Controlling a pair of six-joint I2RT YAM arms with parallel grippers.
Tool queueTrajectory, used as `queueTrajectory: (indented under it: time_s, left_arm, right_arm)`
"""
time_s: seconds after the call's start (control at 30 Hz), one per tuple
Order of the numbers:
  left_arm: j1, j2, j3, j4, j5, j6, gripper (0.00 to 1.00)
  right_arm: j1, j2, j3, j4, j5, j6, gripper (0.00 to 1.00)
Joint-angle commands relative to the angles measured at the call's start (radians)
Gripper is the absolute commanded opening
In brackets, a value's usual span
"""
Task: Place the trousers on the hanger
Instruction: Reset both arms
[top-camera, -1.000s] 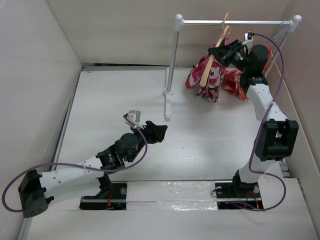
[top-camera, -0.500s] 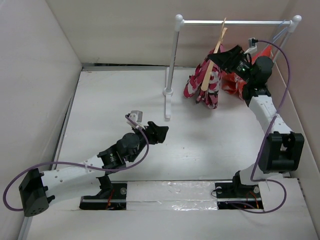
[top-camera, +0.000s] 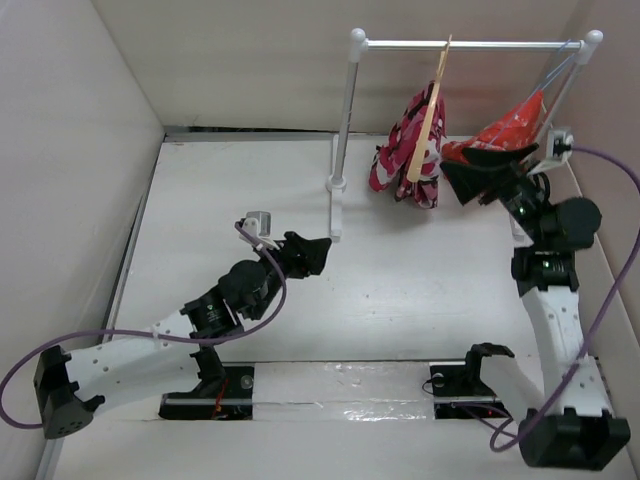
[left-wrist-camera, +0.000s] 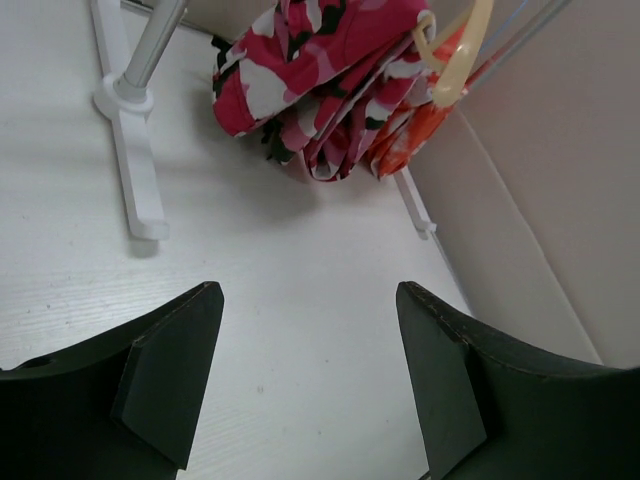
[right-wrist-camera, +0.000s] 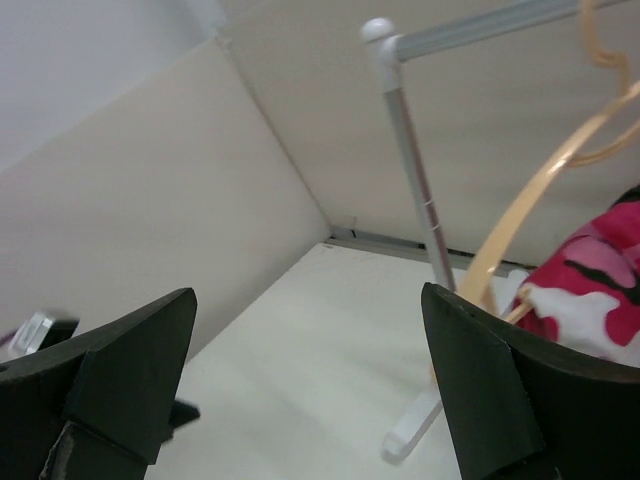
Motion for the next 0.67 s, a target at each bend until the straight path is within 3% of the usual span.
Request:
queueTrajectory:
  time_s: [0.0,0.13,0.27,0.3,0.47,0.63]
  left_arm:
    - [0.003,-0.080,0.036,0.010,-0.041,0.028,0.68]
    - [0.003,-0.191,0.031,-0.080,-0.096,0.014,0.68]
    - [0.003,-0.347,0.002,-0.174,-0.129,-0.023,0.69]
    - [0.003,-0.370,-0.028,-0.188,-0.129,-0.037,0.68]
    - [0.003,-0.444,-0.120,-0.234,-0.120,-0.149,0.67]
    - [0.003,-0.394,-0.131,-0.216,-0.092,-0.187,0.68]
  right_arm:
    - [0.045,-0.156,-0.103,0.001,-0.065,-0.068,1.00]
    - [0.098,-0.369,-0.243,-0.140,-0.123,-0.204,1.00]
    - [0.111,-0.560,-0.249,-0.576,-0.019,-0.375,1.00]
    - [0.125,-0.619,-0.257,-0.616,0.004,-0.396,1.00]
    - [0.176,-0.694,-0.346,-0.667,0.050,-0.418,1.00]
    - [0.176,-0.694,-0.383,-0.647,0.037,-0.412,1.00]
